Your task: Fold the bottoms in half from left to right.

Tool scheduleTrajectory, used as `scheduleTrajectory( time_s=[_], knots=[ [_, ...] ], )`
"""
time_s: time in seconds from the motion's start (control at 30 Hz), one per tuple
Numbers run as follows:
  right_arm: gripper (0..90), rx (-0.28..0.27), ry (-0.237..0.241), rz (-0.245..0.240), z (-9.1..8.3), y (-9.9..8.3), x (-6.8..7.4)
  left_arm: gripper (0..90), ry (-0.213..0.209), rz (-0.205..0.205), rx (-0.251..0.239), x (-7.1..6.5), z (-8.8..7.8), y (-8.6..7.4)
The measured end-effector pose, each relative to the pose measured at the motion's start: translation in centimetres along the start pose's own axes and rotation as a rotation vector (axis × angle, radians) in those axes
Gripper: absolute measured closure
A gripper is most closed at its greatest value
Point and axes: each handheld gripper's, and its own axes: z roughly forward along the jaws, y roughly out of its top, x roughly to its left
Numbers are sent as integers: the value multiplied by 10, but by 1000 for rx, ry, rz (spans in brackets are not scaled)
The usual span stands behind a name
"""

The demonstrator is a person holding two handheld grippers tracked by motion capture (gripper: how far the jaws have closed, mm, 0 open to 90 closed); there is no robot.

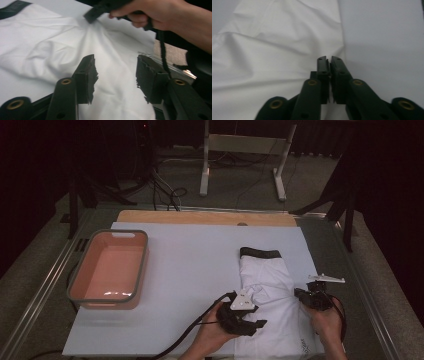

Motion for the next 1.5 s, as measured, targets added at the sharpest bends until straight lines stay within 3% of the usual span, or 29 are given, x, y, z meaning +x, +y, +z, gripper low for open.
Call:
scheduleTrajectory(
  time_s=[0.07, 0.23, 0.3, 0.6, 1.0, 1.07, 1.17, 1.23, 1.43, 1.5],
  knots=[
    [756, -8, 9, -22, -2, -3, 5, 449, 28, -15, -3, 5, -4, -3],
    [704, -24, 20, -30, -5, -5, 8, 429, 53, -31, -12, 10, -8, -7],
    [608, -38, 30, -29, -9, -7, 9, 426, 67, -46, -5, 13, -11, -13],
    [576, -35, 48, -30, -20, -18, 6, 443, 74, -77, 17, 19, -15, -28],
    [599, 21, 56, -16, -16, -32, 3, 476, 44, -97, 61, 17, -2, -43],
    [647, 34, 65, -12, -14, -32, 3, 480, 40, -97, 67, 16, 0, -45],
    [828, 21, 65, -19, -15, -31, 5, 488, 36, -96, 83, 16, 4, -47],
    [888, 20, 67, -31, -18, -30, 4, 494, 34, -101, 88, 16, 6, -49],
    [894, -7, 63, -40, -23, -29, 3, 524, 20, -93, 124, 15, 14, -54],
    [893, -22, 63, -25, -25, -29, 1, 601, 17, -82, 137, 13, 17, -54]
  ],
)
